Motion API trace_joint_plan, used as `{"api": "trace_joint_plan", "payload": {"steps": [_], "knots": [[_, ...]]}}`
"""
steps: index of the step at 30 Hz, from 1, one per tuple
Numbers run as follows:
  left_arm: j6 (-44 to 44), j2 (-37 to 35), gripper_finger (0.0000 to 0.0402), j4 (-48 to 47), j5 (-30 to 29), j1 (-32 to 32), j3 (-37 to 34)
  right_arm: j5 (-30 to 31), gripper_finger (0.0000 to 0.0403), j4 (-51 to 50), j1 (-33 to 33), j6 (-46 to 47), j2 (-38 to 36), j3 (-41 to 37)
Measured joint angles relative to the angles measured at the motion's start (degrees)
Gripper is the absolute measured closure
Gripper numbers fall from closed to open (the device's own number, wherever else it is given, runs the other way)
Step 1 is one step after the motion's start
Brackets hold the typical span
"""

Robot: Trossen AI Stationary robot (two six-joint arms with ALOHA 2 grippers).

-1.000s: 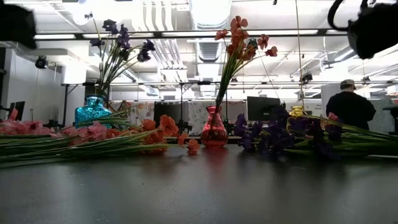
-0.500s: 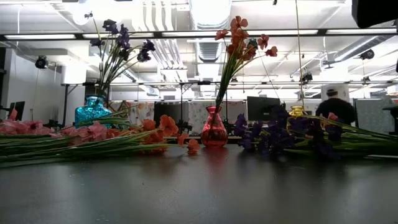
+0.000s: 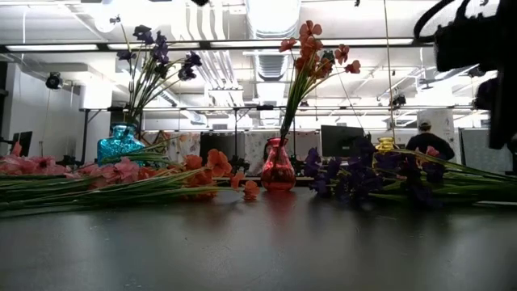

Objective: Sort flowers into vase by color
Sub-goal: Put the top pink flowers into the yellow vase

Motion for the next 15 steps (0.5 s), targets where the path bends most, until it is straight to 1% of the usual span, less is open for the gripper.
{"api": "trace_joint_plan", "payload": {"steps": [3, 6, 9, 11, 15], "knots": [[-0.05, 1.75, 0.0080, -3.47, -0.10, 1.16, 1.37, 0.47, 0.0156, -0.40, -1.60, -4.79, 0.86, 0.00], [-1.41, 2.31, 0.0080, -6.52, -2.35, 2.20, 1.67, 0.11, 0.0156, 1.56, -3.89, -5.73, 2.29, 0.33], [-4.12, 2.45, 0.0080, -10.60, -2.57, 2.76, 1.67, -0.64, 0.0156, 1.86, -5.72, -9.46, 4.44, 4.60], [-5.73, 2.47, 0.0080, -13.34, -2.43, 2.69, 1.67, 0.07, 0.0156, -2.56, -6.36, -11.10, 5.49, 8.58], [-8.39, 2.03, 0.0080, -18.90, -2.36, 2.61, 1.67, 5.66, 0.0156, -19.10, -7.65, -10.84, 7.22, 16.83]]}}
